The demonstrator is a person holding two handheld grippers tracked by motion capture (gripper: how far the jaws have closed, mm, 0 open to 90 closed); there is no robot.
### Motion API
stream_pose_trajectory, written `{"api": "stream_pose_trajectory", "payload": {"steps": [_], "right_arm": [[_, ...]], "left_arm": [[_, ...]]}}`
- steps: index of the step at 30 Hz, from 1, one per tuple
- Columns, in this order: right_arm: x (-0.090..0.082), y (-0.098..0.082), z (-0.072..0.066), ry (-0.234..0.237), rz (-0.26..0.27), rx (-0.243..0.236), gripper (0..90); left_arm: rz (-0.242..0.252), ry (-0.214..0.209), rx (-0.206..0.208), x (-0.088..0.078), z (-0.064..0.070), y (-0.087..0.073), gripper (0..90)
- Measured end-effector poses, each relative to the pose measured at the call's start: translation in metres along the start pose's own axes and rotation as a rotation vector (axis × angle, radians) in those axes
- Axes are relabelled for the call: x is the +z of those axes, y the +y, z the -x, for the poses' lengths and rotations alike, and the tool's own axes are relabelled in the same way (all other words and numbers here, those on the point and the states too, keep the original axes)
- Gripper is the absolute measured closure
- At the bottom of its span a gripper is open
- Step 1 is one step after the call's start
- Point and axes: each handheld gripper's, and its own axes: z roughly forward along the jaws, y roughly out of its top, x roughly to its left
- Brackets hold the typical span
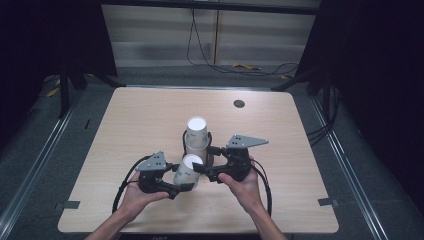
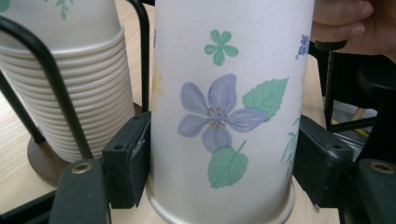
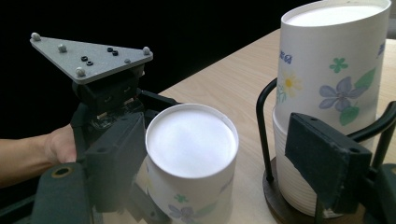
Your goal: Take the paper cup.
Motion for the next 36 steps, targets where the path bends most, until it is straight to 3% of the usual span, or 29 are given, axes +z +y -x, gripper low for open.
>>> {"api": "stream_pose_trajectory", "payload": {"steps": [11, 17, 26, 36], "right_arm": [[-0.014, 0.007, 0.005, -0.012, -0.011, -0.006, 19.6], [-0.012, 0.003, 0.008, -0.012, -0.069, -0.014, 19.5], [-0.007, -0.002, 0.011, -0.018, -0.140, -0.036, 21.0], [-0.003, -0.005, 0.012, 0.037, -0.216, -0.060, 27.4]], "left_arm": [[-0.030, -0.008, 0.002, -0.006, -0.004, 0.003, 29.4], [-0.033, 0.008, 0.010, -0.012, -0.006, 0.006, 29.5], [-0.078, 0.026, 0.012, -0.011, -0.008, 0.007, 29.7], [-0.131, -0.006, 0.041, -0.008, -0.002, 0.011, 29.9]]}}
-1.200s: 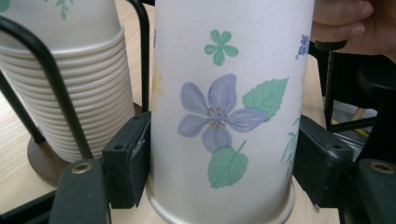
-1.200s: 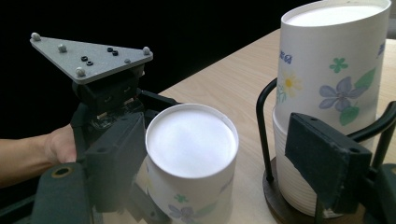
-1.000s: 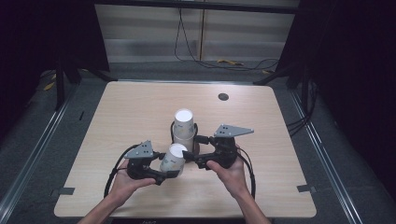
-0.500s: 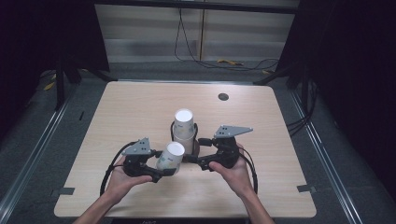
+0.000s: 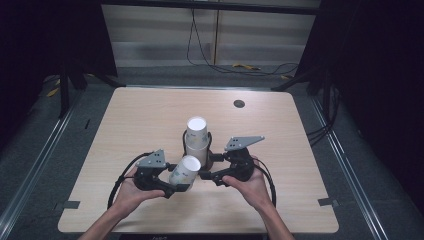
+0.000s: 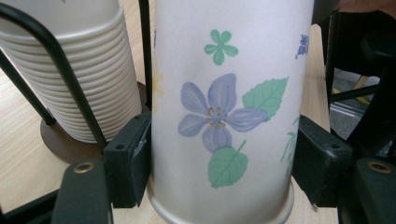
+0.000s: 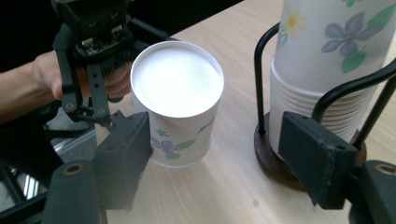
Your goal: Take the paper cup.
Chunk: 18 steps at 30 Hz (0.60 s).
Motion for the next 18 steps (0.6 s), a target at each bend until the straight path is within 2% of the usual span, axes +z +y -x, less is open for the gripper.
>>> {"api": "stream_pose_trajectory", "payload": {"steps": [5, 10, 14, 18], "right_arm": [[-0.001, 0.000, 0.000, 0.012, -0.006, -0.015, 28.0], [0.000, 0.000, -0.001, 0.016, -0.028, -0.020, 26.1], [0.002, -0.002, -0.001, 0.027, -0.047, -0.026, 25.3], [0.006, -0.003, -0.002, 0.015, -0.061, -0.033, 24.2]], "left_arm": [[0.007, -0.010, 0.004, -0.004, 0.000, 0.006, 29.9], [-0.029, 0.006, 0.035, -0.005, 0.000, 0.012, 30.1], [-0.084, -0.007, 0.075, -0.001, -0.001, 0.017, 29.4], [-0.107, -0.005, 0.101, 0.000, -0.003, 0.021, 29.8]]}}
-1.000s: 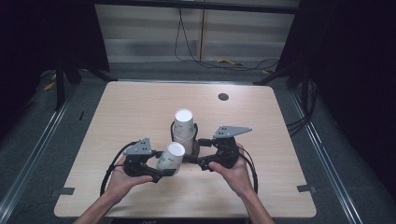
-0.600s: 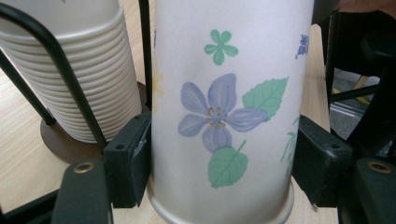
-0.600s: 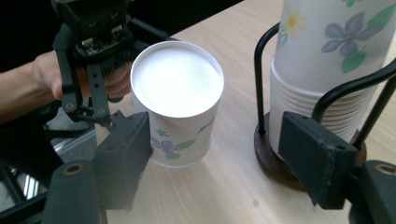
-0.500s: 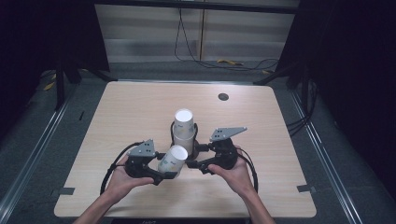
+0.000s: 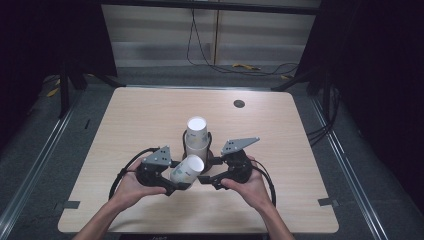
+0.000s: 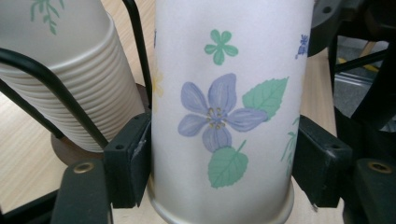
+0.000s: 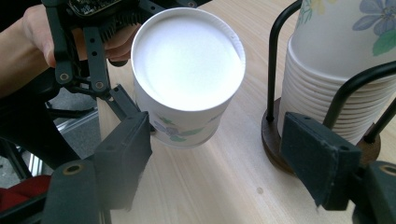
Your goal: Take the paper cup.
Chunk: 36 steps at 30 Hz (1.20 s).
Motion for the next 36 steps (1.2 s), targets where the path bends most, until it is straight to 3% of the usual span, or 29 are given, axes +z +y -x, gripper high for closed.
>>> {"api": "stream_pose_trajectory", "payload": {"steps": [7, 8, 11, 19, 28, 36], "right_arm": [[-0.005, -0.001, -0.001, -0.033, 0.001, 0.000, 18.6], [-0.006, -0.001, -0.001, -0.042, -0.002, 0.005, 18.8], [-0.009, -0.004, -0.003, -0.039, -0.005, 0.002, 22.1], [-0.002, -0.012, 0.000, -0.038, -0.099, -0.008, 25.5], [0.003, -0.013, 0.001, -0.020, -0.148, -0.021, 27.8], [0.007, -0.011, -0.001, -0.027, -0.198, -0.033, 17.2]], "left_arm": [[-0.034, 0.019, 0.023, 0.002, -0.002, 0.006, 30.2], [-0.031, 0.028, 0.008, 0.002, -0.001, 0.006, 30.3], [-0.069, 0.039, 0.028, 0.004, 0.001, 0.006, 30.4], [-0.136, 0.042, 0.070, 0.016, 0.007, 0.005, 30.6], [-0.185, 0.051, 0.109, 0.025, 0.013, 0.005, 30.9], [-0.204, 0.058, 0.117, 0.026, 0.014, 0.004, 30.9]]}}
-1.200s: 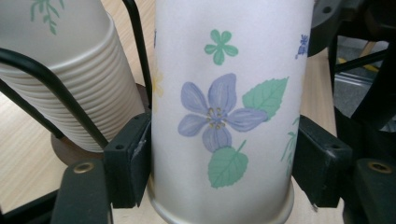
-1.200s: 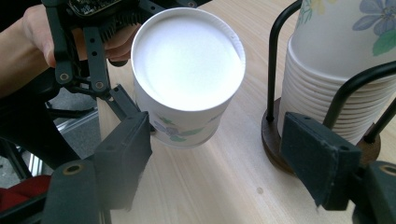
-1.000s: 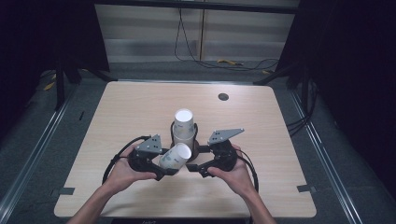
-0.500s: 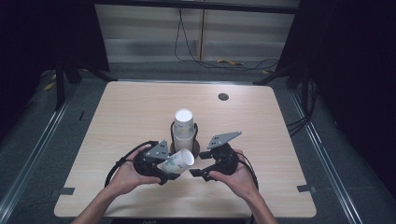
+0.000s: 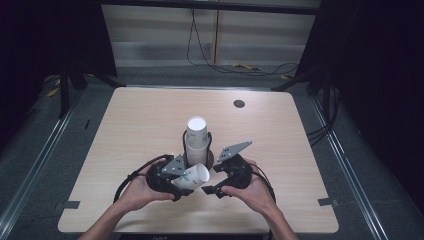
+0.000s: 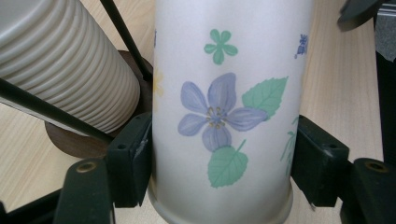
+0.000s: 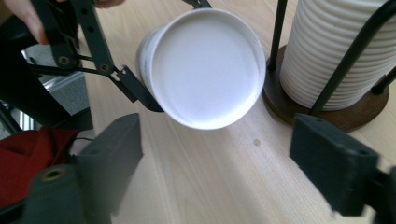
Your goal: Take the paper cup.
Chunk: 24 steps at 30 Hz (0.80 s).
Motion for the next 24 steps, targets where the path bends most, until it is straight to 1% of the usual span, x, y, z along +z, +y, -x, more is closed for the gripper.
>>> {"api": "stream_pose_trajectory", "payload": {"steps": [1, 2, 3, 5, 6, 7, 8, 10, 12, 13, 15, 16, 17, 19, 20, 21, 24], "right_arm": [[0.001, 0.000, 0.000, 0.012, -0.008, -0.009, 17.9], [0.003, 0.000, 0.001, 0.014, -0.016, -0.007, 15.3], [0.004, 0.000, 0.001, 0.006, -0.018, 0.002, 14.4], [0.007, 0.000, 0.002, 0.013, -0.027, 0.004, 19.3], [0.007, 0.001, 0.002, 0.018, -0.033, 0.002, 21.6], [0.008, 0.001, 0.002, 0.021, -0.047, -0.005, 21.4], [0.009, 0.001, 0.002, 0.024, -0.047, -0.009, 21.2], [0.011, 0.003, 0.001, 0.030, -0.065, -0.012, 22.4], [0.013, 0.004, 0.001, 0.035, -0.075, -0.017, 25.1], [0.014, 0.005, 0.001, 0.036, -0.082, -0.023, 25.0], [0.016, 0.006, 0.000, 0.038, -0.090, -0.025, 26.3], [0.016, 0.006, 0.000, 0.036, -0.102, -0.032, 26.5], [0.017, 0.006, 0.000, 0.035, -0.101, -0.032, 26.8], [0.017, 0.006, 0.000, 0.028, -0.107, -0.030, 27.7], [0.017, 0.006, 0.000, 0.028, -0.107, -0.033, 28.0], [0.017, 0.007, 0.000, 0.022, -0.115, -0.044, 27.8], [0.015, 0.007, -0.001, 0.010, -0.124, -0.051, 26.3]], "left_arm": [[0.000, 0.006, 0.001, 0.000, 0.000, 0.000, 31.0], [-0.002, 0.009, 0.004, 0.000, 0.000, 0.000, 31.1], [-0.007, 0.012, 0.006, 0.000, 0.000, 0.000, 31.1], [-0.021, 0.022, 0.023, -0.001, 0.001, 0.001, 31.2], [-0.020, 0.018, 0.023, -0.002, 0.002, 0.000, 31.2], [-0.020, 0.019, 0.024, -0.003, 0.002, 0.000, 31.2], [-0.026, 0.019, 0.028, -0.003, 0.001, 0.000, 31.2], [-0.029, 0.020, 0.031, -0.003, 0.001, 0.000, 31.4], [-0.037, 0.032, 0.030, -0.004, 0.003, 0.000, 31.4], [-0.038, 0.033, 0.031, -0.004, 0.003, 0.000, 31.4], [-0.052, 0.033, 0.043, -0.005, 0.003, 0.000, 31.4], [-0.050, 0.037, 0.038, -0.004, 0.004, 0.000, 31.4], [-0.063, 0.038, 0.038, -0.003, 0.004, 0.000, 31.3], [-0.062, 0.040, 0.040, 0.000, 0.004, 0.001, 31.4], [-0.072, 0.033, 0.039, 0.002, 0.005, 0.002, 31.6], [-0.067, 0.031, 0.042, 0.004, 0.006, 0.003, 31.6], [-0.092, 0.029, 0.065, 0.008, 0.010, 0.006, 31.7]]}}
